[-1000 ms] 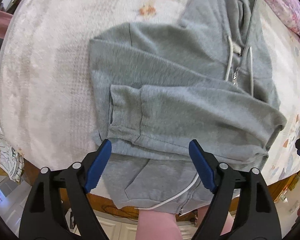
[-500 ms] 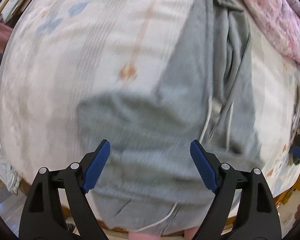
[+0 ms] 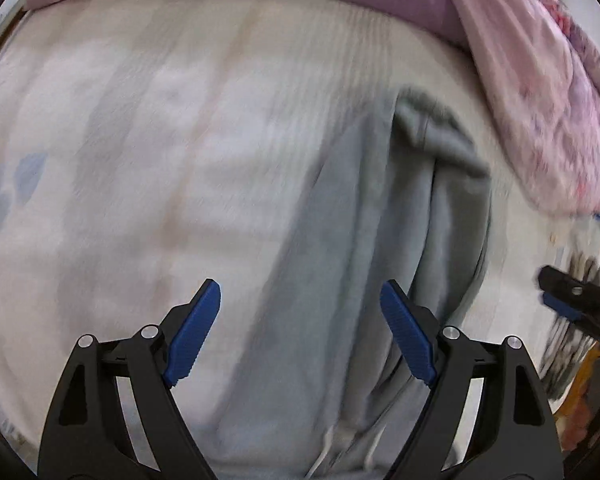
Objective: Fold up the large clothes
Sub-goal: 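Grasp the hood edge with both tools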
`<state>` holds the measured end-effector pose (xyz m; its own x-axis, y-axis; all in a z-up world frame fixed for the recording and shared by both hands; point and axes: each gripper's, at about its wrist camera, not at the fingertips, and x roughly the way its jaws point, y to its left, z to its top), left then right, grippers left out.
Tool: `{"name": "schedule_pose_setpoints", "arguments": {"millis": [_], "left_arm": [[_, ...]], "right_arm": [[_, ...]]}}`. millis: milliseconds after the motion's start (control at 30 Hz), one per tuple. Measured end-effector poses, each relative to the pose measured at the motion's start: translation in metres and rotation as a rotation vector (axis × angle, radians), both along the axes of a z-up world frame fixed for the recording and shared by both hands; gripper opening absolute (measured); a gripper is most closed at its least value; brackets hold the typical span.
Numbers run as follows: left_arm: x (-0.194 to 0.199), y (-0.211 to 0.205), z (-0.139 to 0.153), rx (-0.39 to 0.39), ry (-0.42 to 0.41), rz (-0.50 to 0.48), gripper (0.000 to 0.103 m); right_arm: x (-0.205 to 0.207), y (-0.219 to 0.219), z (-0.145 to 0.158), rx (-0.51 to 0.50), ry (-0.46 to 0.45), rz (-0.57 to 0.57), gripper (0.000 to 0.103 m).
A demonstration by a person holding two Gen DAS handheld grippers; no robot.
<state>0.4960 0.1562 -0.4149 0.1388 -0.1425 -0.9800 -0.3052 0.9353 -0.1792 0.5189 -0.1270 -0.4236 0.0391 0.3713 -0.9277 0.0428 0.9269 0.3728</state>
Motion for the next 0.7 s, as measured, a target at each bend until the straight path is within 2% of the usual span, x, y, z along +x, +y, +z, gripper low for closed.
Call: {"name": "schedule_pose_setpoints", "arguments": {"millis": [167, 200, 233, 267, 300, 333, 367, 433, 500, 600, 700], "left_arm": [[0.044, -0.001, -0.022, -0.071, -0.051, 0.034, 0.083], [0.052, -0.001, -0.029, -0.091, -0.060, 0.042, 0.082], [0.057, -0.002, -0.034, -0.118, -0.075, 0.045, 0.075], [0.061, -0.003, -0.039, -0.156, -0.089, 0.038, 0.057], [0.066, -0.006, -0.049, -0.174, -0.072, 0.012, 0.044], [0.068, -0.009, -0.053, -0.136, -0.044, -0.001, 0.020], [0.070, -0.011, -0.056, -0.085, -0.025, -0.014, 0.011], [0.068, -0.011, -0.049, -0.073, -0.058, -0.026, 0.010], [0.062, -0.010, -0.035, -0.065, -0.092, -0.036, 0.009], [0.053, -0.014, -0.012, -0.028, -0.125, -0.076, 0.009], [0.044, -0.019, 0.014, -0.002, -0.163, -0.103, 0.009]], "right_arm": [[0.043, 0.024, -0.027, 0.009, -0.008, 0.030, 0.085], [0.048, 0.028, -0.033, 0.025, -0.005, 0.028, 0.082], [0.053, 0.030, -0.039, 0.055, -0.001, 0.019, 0.075], [0.057, 0.033, -0.046, 0.081, 0.010, 0.010, 0.072], [0.059, 0.035, -0.051, 0.105, 0.018, 0.011, 0.067], [0.061, 0.039, -0.058, 0.144, 0.031, 0.020, 0.044], [0.061, 0.040, -0.063, 0.145, 0.036, 0.020, 0.030], [0.056, 0.037, -0.062, 0.123, 0.021, -0.011, 0.022], [0.049, 0.035, -0.051, 0.129, -0.024, -0.005, 0.018], [0.038, 0.031, -0.031, 0.091, -0.076, -0.001, 0.017], [0.026, 0.026, -0.010, 0.111, -0.103, -0.012, 0.016]]}}
